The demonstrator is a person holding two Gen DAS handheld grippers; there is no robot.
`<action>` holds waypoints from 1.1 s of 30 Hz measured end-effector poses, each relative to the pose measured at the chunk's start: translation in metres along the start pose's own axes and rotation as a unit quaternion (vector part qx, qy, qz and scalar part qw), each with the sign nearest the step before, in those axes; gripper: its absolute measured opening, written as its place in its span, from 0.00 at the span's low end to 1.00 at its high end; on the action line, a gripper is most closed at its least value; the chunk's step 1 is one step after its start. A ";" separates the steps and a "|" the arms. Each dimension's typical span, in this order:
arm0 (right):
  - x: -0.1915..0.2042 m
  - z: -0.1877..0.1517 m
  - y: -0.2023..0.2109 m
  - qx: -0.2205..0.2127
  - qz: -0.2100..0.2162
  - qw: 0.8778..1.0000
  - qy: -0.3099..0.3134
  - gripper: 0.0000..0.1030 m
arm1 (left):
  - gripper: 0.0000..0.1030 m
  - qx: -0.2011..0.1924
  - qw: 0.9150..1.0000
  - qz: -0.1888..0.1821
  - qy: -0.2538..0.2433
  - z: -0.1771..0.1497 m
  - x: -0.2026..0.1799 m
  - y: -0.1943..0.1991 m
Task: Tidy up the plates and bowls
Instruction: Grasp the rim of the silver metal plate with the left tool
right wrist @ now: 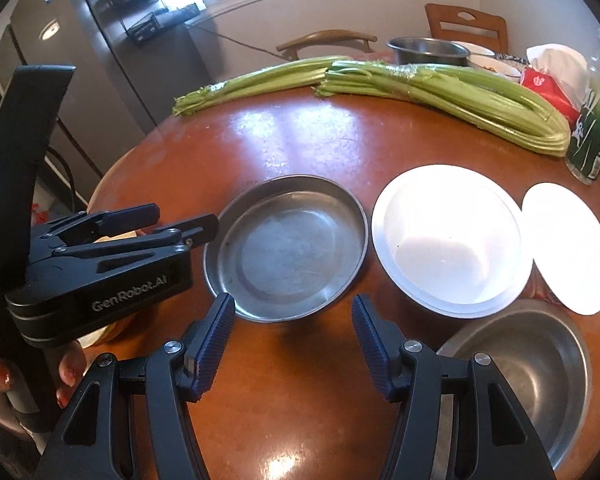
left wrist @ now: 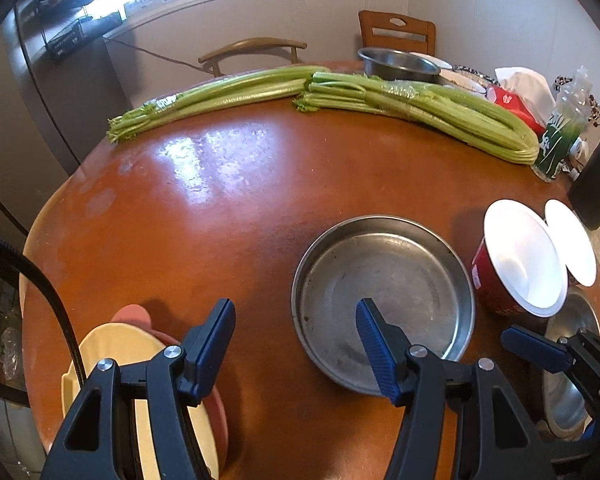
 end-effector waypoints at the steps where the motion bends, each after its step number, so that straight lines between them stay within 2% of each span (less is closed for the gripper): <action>1: 0.000 0.000 -0.003 0.002 0.001 1.000 -0.001 0.61 | 0.60 0.003 1.000 -0.001 0.000 0.000 0.000 -0.003; 15: -0.010 0.008 -0.030 0.026 -0.029 0.999 -0.018 0.61 | 0.60 0.032 0.999 0.007 -0.007 0.004 -0.013 -0.036; 19: -0.009 0.009 -0.034 0.025 -0.033 0.999 -0.009 0.61 | 0.60 0.045 0.999 -0.011 -0.008 0.002 -0.016 -0.042; 21: -0.007 0.009 -0.037 0.028 -0.035 0.999 -0.004 0.59 | 0.58 0.052 0.998 -0.029 -0.006 0.000 -0.017 -0.043; 22: -0.005 0.008 -0.037 0.028 -0.037 0.999 0.000 0.59 | 0.54 0.053 0.998 -0.036 -0.006 -0.001 -0.018 -0.043; 33: 0.005 0.007 -0.028 0.005 -0.033 0.999 0.025 0.55 | 0.51 0.026 0.999 -0.036 0.004 -0.002 -0.010 -0.025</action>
Point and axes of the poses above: each gripper's, at about its wrist camera, not at the fingertips, and y roughly against the way its jaws point, x to its left, z to its top, the point moved 1 cm from there along -y, roughly the way its jaws point, and after that the axes turned 11 degrees about z, right-handed, at the moved point
